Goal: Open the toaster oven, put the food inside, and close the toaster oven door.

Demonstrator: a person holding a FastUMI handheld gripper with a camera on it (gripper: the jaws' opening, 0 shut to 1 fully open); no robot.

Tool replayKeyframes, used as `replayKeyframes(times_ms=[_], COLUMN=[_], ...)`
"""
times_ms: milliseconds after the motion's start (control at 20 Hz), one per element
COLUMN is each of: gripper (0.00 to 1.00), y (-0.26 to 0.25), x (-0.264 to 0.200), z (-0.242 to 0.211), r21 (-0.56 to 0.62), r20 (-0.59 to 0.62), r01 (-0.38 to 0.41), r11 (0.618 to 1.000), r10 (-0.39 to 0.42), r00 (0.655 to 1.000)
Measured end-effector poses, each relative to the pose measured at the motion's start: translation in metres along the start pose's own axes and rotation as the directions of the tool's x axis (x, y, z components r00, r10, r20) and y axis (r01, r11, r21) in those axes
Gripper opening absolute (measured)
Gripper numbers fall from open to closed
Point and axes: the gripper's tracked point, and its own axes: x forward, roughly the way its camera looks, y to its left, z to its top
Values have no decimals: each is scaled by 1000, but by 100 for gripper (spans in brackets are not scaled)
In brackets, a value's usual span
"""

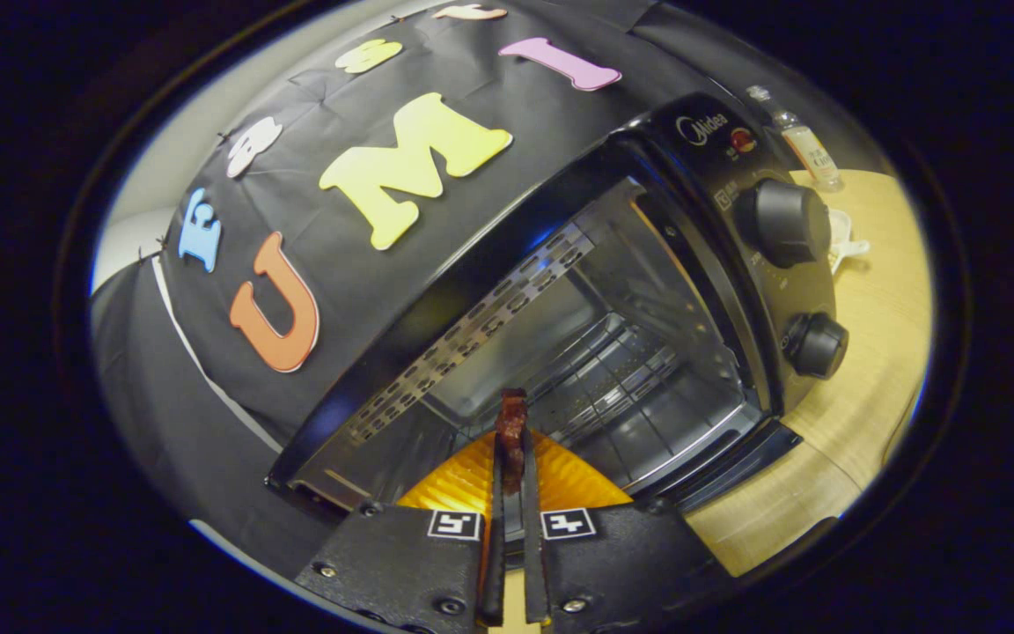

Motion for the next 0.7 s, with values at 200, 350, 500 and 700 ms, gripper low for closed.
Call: replayKeyframes(times_ms=[200, 350, 500, 700], gripper=[22, 53, 64, 82], y=[-5, -10, -14, -18], x=[-6, -22, -48, -92], z=[16, 25, 19, 11], r21=[-79, -110, -149, -279], r20=[41, 53, 16, -2], r01=[44, 73, 94, 119], r11=[996, 991, 984, 953], r10=[-41, -67, -93, -124], r00=[998, 996, 996, 992])
